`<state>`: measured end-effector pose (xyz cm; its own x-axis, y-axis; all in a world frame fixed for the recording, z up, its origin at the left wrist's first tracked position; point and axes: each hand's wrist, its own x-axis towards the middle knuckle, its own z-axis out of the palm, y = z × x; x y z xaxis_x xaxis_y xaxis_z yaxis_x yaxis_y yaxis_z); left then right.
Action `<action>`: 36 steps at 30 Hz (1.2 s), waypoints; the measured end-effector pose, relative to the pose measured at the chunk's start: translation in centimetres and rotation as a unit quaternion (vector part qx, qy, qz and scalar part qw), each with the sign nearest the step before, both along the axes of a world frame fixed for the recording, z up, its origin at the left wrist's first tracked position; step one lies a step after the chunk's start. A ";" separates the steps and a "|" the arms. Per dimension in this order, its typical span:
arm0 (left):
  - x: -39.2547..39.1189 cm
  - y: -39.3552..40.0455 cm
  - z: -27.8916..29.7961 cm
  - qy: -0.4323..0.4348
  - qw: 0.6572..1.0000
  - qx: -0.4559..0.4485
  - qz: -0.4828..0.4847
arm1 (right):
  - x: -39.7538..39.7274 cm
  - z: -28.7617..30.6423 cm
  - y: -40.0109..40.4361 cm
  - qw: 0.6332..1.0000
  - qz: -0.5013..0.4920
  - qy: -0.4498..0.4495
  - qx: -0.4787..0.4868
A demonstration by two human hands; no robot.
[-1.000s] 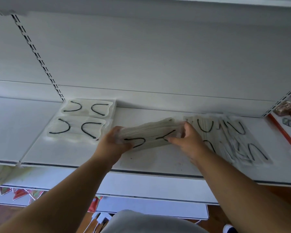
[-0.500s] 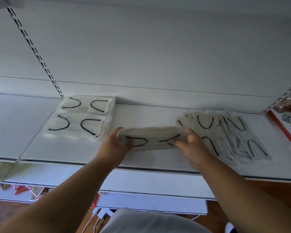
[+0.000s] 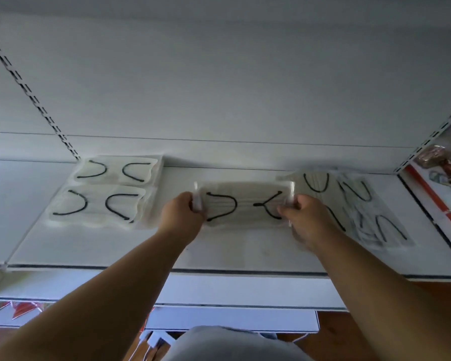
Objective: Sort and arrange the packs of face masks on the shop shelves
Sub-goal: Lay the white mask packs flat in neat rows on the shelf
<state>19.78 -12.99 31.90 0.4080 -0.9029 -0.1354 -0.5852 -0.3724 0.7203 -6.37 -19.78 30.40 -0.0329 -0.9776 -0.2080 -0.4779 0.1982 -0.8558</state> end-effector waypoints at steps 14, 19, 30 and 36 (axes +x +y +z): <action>-4.6 -6.7 0.4 0.113 0.991 0.027 0.067 | -3.6 1.3 -5.7 0.998 -0.032 0.016 0.055; -2.8 -7.5 -0.1 0.064 0.994 0.019 0.088 | -1.3 0.9 -7.5 0.998 0.001 0.032 0.048; -0.5 -9.0 -0.3 -0.094 0.995 0.009 -0.038 | 1.9 0.6 -8.9 0.968 0.016 0.246 -0.048; -0.1 -8.7 -0.4 -0.145 0.986 0.005 -0.087 | 2.4 -0.3 -7.3 0.907 0.064 0.382 -0.164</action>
<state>19.71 -21.72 31.48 0.2698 -0.9619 -0.0452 -0.8211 -0.2543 0.5110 -3.98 -27.06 30.10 0.0733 -0.9889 0.1294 -0.9577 -0.1060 -0.2677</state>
